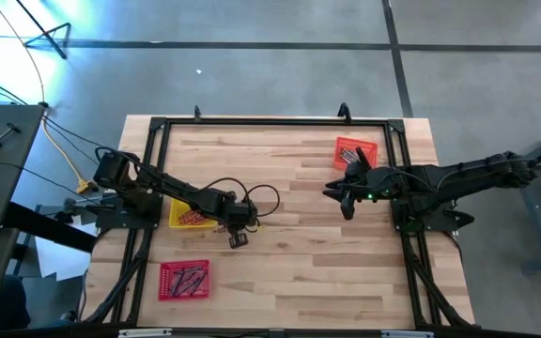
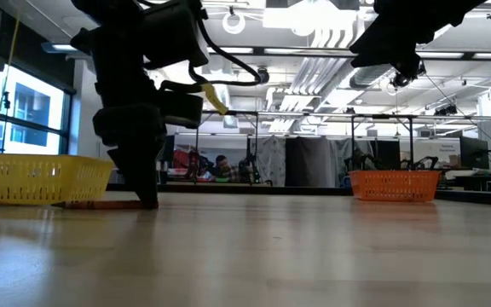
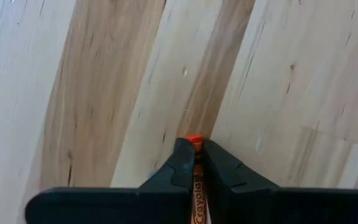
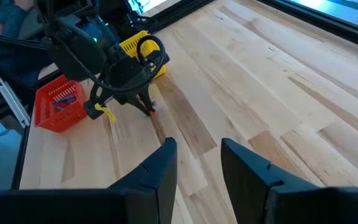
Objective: Sort crayons
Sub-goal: Put the orange crayon into the yellow bin
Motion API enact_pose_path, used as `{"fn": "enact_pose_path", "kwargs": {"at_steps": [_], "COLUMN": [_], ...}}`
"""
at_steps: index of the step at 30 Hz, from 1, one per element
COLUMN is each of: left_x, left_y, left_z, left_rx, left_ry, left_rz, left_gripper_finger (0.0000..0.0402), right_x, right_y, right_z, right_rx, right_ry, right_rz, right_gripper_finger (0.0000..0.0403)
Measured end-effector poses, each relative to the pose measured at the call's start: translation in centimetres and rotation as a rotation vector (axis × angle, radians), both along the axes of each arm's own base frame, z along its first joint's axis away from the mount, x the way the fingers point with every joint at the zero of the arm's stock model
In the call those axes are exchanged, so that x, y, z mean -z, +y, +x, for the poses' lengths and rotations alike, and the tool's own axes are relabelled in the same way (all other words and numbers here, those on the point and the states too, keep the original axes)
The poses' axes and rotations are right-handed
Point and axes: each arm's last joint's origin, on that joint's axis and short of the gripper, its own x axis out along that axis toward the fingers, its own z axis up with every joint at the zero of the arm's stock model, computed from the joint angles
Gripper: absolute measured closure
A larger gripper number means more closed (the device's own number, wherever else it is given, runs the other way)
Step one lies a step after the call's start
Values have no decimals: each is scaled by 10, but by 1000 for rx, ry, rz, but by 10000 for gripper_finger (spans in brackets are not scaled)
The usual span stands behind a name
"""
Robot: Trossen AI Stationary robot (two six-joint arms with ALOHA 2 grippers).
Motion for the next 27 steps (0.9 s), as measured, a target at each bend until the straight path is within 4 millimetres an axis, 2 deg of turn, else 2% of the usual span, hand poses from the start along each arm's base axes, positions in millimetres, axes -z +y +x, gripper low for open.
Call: {"fn": "enact_pose_path", "kwargs": {"at_steps": [12, 21, 27], "left_x": [-14, -40, -60], "left_y": [-3, -16, -28], "left_z": [13, 34, 45], "left_rx": [-49, 31, 45], "left_ry": [-14, -136, -223], "left_rz": [-21, 1, 106], "left_gripper_finger": [399, 399, 399], "right_x": [0, 1, 1], "right_y": [0, 0, 0], "right_z": [0, -1, -1], "right_rx": [0, 0, -1], "right_ry": [-3, 10, 15], "right_rz": [1, -1, -2], "right_gripper_finger": [284, 284, 284]}}
